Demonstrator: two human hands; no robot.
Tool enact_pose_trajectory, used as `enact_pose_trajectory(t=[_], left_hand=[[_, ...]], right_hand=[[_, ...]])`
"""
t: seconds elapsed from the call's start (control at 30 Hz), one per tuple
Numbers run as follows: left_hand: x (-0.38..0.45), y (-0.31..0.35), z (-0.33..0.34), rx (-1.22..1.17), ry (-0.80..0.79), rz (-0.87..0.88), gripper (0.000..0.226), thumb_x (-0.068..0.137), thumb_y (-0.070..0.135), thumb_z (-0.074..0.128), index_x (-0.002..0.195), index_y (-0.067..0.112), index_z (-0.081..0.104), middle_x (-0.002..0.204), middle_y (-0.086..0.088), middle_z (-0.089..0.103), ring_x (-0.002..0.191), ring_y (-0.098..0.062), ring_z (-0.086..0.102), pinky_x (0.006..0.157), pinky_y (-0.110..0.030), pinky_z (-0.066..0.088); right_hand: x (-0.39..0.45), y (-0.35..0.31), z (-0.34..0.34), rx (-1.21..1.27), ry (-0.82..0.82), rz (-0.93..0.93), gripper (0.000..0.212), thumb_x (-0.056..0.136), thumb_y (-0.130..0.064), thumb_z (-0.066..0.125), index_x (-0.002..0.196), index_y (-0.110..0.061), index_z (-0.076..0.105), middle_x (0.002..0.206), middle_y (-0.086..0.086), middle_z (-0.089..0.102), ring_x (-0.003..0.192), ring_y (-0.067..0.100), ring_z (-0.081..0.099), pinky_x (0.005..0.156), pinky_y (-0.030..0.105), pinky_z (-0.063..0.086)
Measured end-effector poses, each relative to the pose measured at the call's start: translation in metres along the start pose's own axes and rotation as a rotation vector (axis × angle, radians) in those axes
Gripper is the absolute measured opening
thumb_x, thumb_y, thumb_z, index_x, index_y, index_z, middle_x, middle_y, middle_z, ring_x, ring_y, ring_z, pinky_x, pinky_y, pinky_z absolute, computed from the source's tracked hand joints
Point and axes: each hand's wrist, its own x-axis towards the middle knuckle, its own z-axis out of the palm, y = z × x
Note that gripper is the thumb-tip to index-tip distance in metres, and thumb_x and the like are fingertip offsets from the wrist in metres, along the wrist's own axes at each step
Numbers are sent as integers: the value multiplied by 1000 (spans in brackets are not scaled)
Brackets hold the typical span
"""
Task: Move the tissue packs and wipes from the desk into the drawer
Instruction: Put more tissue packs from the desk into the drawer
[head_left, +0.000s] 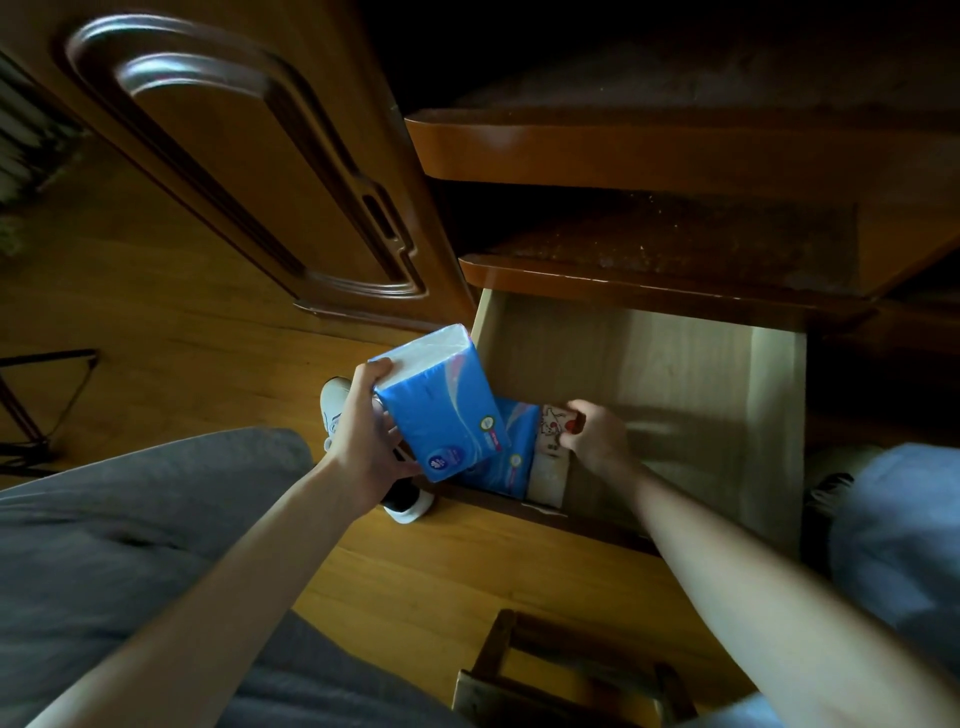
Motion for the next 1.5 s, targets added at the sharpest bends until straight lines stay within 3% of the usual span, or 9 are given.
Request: enact_pose_trajectory(t=[0.33, 0.43, 0.57, 0.8, 1.0, 1.17, 1.23, 1.37, 1.5], left_hand=[[-1, 1, 22, 90, 3, -38, 50, 86, 65, 58, 117, 27, 61, 129, -11, 61, 121, -30, 57, 92, -61, 51], [3, -2, 28, 82, -50, -115, 67, 86, 73, 51, 132, 24, 59, 135, -12, 58, 121, -32, 58, 86, -59, 54], [2, -10, 44, 166, -249, -117, 76, 84, 84, 44, 130, 26, 61, 122, -11, 72, 105, -28, 74, 78, -55, 60], [3, -19, 75, 606, -81, 200, 35, 98, 50, 57, 124, 27, 60, 127, -2, 66, 110, -13, 64, 92, -40, 57], [19, -20, 72, 649, 39, 288, 24, 100, 25, 60, 123, 20, 64, 120, -4, 64, 110, -16, 61, 94, -33, 53], [27, -30, 58, 754, 17, 309, 26, 100, 22, 57, 125, 16, 66, 119, -3, 65, 102, -11, 61, 70, -17, 47], [30, -31, 53, 778, 15, 313, 29, 100, 21, 57, 127, 14, 65, 123, -3, 65, 110, -15, 61, 72, -17, 47], [39, -34, 42, 875, 18, 331, 23, 99, 22, 58, 120, 20, 67, 120, 2, 65, 116, -14, 57, 90, -23, 45], [49, -43, 36, 921, 7, 302, 26, 98, 26, 59, 122, 19, 67, 121, 0, 66, 116, -16, 58, 96, -29, 47]], right_hand=[[-13, -12, -29, 241, 114, -21, 50, 98, -34, 65, 144, -20, 52, 145, 7, 58, 123, 21, 59, 97, 36, 48], [-30, -39, -47, 547, -178, -132, 56, 96, -60, 56, 140, -26, 55, 137, 1, 64, 115, 12, 64, 102, 39, 52], [-54, -71, -58, 748, -542, -148, 60, 82, -71, 67, 123, -27, 65, 112, -2, 77, 104, 17, 75, 79, 28, 60], [-62, -33, -94, 849, -98, -126, 51, 73, -51, 83, 115, -37, 59, 105, -8, 78, 90, 8, 77, 64, 20, 59], [-65, 55, -108, 680, 115, 232, 57, 83, -43, 81, 127, -13, 60, 120, 10, 71, 98, 23, 71, 86, 41, 57], [-74, 63, -67, 565, -73, 376, 59, 86, -48, 77, 127, -7, 61, 105, 10, 77, 91, 23, 75, 73, 35, 57], [-71, 57, -59, 541, -92, 347, 54, 87, -46, 77, 123, -8, 64, 101, 8, 78, 88, 20, 76, 69, 33, 57], [-62, 55, -60, 389, -161, 341, 52, 89, -40, 77, 126, -8, 60, 113, 11, 72, 99, 25, 71, 93, 44, 56], [-54, 50, -65, 306, -253, 359, 46, 93, -38, 73, 128, -10, 63, 106, 5, 70, 90, 20, 67, 83, 37, 51]])
